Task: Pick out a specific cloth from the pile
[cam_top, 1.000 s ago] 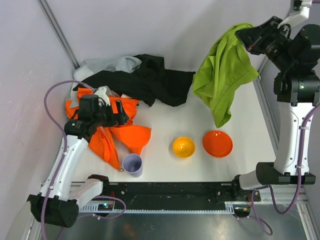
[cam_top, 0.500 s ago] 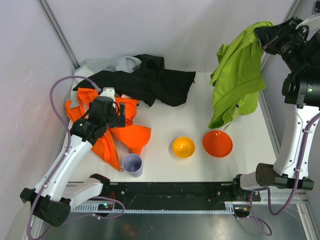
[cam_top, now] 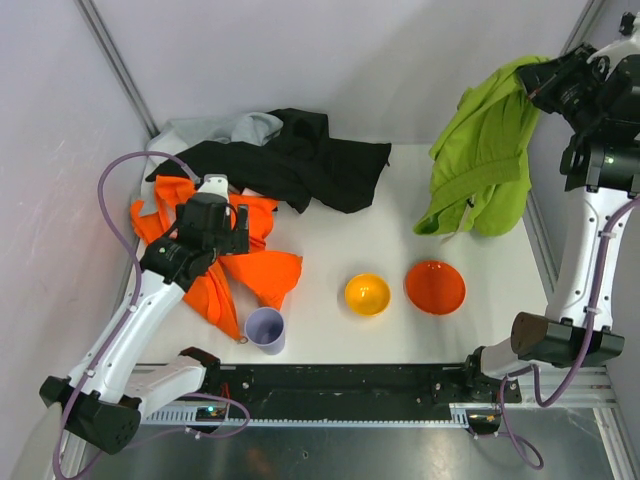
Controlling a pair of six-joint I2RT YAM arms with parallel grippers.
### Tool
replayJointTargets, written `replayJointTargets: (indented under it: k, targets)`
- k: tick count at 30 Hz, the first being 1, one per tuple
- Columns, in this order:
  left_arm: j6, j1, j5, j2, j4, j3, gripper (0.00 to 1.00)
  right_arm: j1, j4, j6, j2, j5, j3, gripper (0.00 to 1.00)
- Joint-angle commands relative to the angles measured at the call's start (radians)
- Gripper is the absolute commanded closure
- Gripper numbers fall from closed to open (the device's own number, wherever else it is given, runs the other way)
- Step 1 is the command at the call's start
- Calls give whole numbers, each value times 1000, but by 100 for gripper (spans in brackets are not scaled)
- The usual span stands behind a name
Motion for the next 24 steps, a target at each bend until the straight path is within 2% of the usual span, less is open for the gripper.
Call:
replayJointTargets:
  k: [1,13,21,24]
  targets:
    - [-11,-7,17,2,32,1,0,-9,101,-3,-14,-19,-92,100]
    - [-122,-7,103,45,60,73,0,-43,149,-85,-74,-14,-613,100]
    - [-139,-7,161,17,85,88,1,-41,49,-137,129,-34,-734,100]
    - [-148,-7,177,-3,92,93,0,-23,30,-144,215,2,-757,100]
